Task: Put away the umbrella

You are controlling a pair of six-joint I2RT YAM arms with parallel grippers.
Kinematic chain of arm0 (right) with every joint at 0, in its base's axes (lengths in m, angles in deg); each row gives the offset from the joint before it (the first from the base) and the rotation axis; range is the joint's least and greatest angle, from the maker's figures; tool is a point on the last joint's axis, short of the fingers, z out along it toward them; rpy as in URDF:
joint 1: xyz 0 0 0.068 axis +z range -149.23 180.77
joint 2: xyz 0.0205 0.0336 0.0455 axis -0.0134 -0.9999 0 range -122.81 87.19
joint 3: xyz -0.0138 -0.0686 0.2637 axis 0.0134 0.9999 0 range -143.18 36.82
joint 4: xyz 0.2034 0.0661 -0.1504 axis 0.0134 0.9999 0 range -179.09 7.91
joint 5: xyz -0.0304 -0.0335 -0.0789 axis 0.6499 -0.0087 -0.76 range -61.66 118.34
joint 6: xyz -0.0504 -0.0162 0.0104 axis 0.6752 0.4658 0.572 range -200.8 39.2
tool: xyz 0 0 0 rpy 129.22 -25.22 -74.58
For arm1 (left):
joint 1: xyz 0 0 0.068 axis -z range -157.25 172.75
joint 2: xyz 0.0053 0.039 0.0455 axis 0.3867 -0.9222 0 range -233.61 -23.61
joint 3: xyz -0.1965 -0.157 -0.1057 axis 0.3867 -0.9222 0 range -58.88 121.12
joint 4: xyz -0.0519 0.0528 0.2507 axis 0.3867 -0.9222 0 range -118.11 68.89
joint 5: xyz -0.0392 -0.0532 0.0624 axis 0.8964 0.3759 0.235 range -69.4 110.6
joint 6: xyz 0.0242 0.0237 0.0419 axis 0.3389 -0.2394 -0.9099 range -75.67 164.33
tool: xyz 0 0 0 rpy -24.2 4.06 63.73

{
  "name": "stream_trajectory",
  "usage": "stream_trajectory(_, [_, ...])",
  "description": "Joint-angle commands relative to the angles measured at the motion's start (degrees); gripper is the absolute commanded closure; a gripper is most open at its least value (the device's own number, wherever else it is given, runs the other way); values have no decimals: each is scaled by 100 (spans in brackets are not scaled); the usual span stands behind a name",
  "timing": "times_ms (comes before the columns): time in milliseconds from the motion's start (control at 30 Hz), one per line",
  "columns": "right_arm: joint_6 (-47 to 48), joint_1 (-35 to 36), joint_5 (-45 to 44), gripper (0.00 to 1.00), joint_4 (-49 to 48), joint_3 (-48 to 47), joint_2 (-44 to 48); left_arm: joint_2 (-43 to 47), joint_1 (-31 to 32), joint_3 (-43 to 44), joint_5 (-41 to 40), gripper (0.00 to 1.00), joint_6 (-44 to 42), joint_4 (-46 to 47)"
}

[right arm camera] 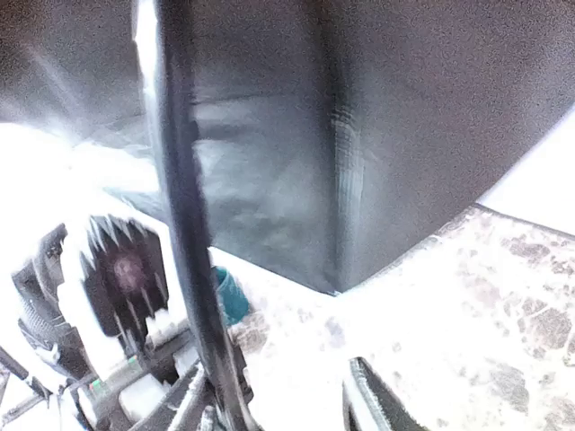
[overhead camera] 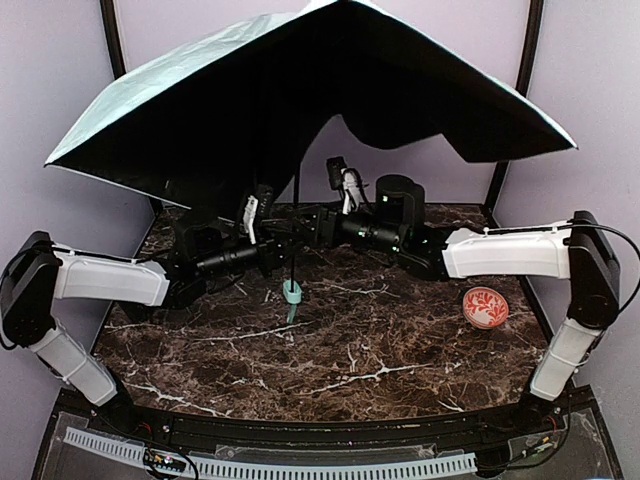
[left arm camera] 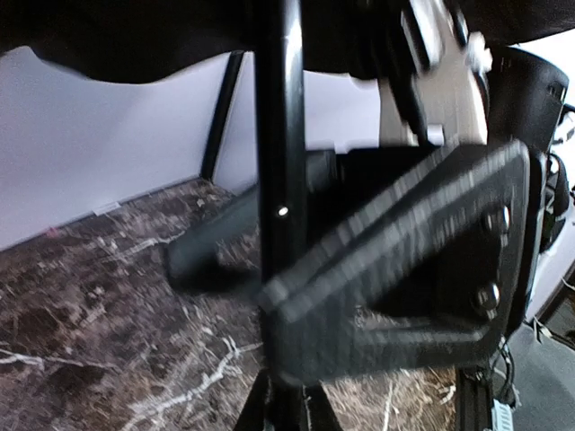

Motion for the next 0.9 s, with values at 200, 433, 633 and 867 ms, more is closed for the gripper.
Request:
stream_trajectory(200, [145, -306, 113, 42, 274, -764, 390, 654, -36, -491, -687, 100, -111, 872])
stream_trajectory(433, [376, -47, -1297, 39, 549, -1829, -144, 747, 56, -480, -1185, 100, -278, 337])
stream_trajectory(633, [267, -36, -820, 38, 802, -2831, -756, 839, 66, -497, -1257, 100, -464, 15])
stream_trajectory(867, [273, -43, -1278, 47, 1231, -3450, -1186, 822, 62, -482, -1090, 100, -576, -70])
